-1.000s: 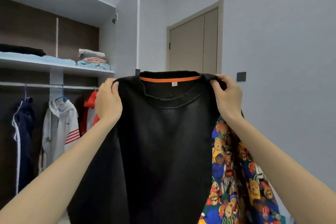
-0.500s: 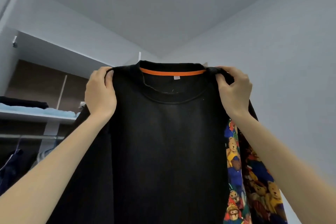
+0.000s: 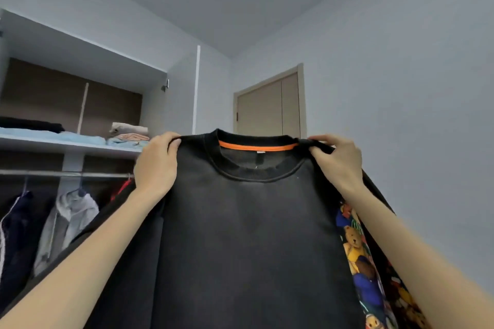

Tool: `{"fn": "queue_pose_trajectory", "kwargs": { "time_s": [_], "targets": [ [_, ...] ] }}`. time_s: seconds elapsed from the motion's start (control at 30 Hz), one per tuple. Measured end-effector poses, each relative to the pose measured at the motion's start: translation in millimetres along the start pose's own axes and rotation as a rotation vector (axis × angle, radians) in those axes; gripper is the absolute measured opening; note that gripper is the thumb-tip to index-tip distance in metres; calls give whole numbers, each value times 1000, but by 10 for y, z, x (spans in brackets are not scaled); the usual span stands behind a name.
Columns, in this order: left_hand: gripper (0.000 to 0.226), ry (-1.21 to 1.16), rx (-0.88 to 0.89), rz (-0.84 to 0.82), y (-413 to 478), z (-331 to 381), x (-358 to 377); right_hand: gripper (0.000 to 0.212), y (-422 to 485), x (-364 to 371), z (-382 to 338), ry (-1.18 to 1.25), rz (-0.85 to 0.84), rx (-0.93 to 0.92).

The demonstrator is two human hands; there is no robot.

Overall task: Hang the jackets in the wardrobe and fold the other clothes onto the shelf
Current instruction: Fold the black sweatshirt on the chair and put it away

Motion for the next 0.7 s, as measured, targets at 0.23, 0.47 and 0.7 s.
{"fn": "queue_pose_trajectory", "kwargs": {
  "time_s": [0.23, 0.47, 0.7],
  "targets": [
    [28, 75, -167, -320, -1241, -1031, 910, 20, -1429, 602, 1108, -20, -254, 290],
    [30, 126, -280, -475, -2100, -1650, 1573, 22, -2410, 1007, 1826, -84, -441, 464],
    [29, 204, -320, -565, -2402, -2240, 2316, 23, -3000, 1549, 2483, -100, -529, 533]
  ]
}}
Point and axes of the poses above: each hand's wrist, its own y-axis towards the middle knuckle, its own x-axis out of the palm, z = x × y, the point moved 8 cm from there along y, towards the middle knuckle, and after that the axes turned 9 degrees about -x, right-handed, at the moved point
